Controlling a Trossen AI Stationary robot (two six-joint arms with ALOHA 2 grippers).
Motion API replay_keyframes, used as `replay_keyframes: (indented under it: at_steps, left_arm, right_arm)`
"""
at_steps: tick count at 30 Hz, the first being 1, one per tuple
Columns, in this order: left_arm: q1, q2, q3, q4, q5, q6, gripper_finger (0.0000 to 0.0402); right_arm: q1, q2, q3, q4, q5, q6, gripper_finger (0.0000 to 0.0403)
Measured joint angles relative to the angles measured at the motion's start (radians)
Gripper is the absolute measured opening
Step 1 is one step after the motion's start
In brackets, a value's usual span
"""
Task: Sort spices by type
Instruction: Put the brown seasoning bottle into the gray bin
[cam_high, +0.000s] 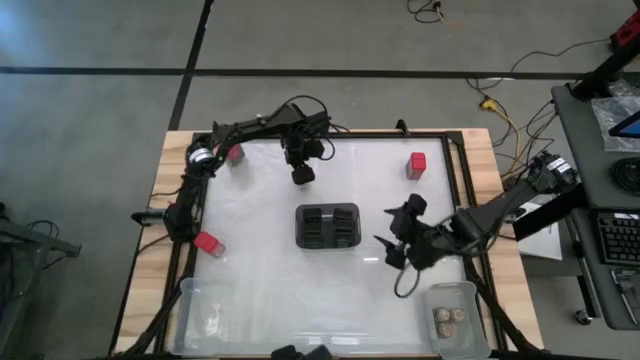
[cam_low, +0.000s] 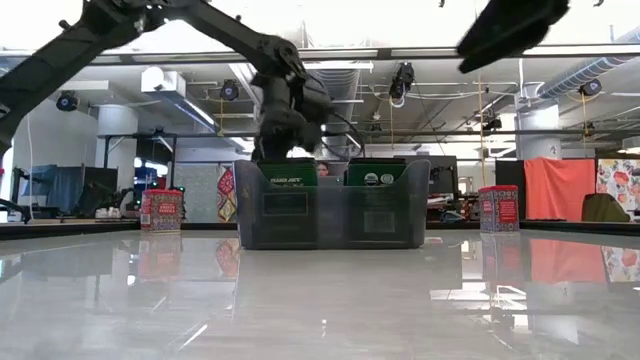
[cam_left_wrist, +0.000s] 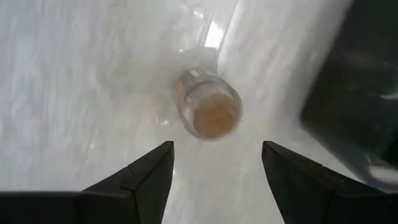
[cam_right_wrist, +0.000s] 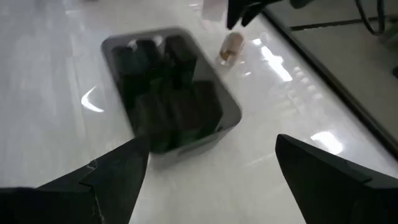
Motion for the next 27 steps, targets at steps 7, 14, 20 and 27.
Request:
replay_keyframes:
  at_steps: [7,14,20,27]
  left_arm:
    - [0.028,-0.188,-0.221,0.159,-0.076,0.032,0.0228]
    - [0.034,-0.364,-0.592,0.545,-0.191,0.108,0.0228]
    - [0.032,-0.384,-0.735,0.774,-0.248,0.116,0.0228]
    - [0.01,-0.355,-0.766,0.86,-0.217,0.118,0.0228]
  right_arm:
    - [-0.169,0.01,0.002,0.2,-0.079,-0.264,0.0338]
    - [-0.271,0.047,0.0,0.316,-0.1,-0.417,0.034]
    - [-0.31,0.067,0.001,0.364,-0.11,-0.43,0.0341]
    - [-0.336,0.094,0.0,0.395,-0.136,-0.425,0.0337]
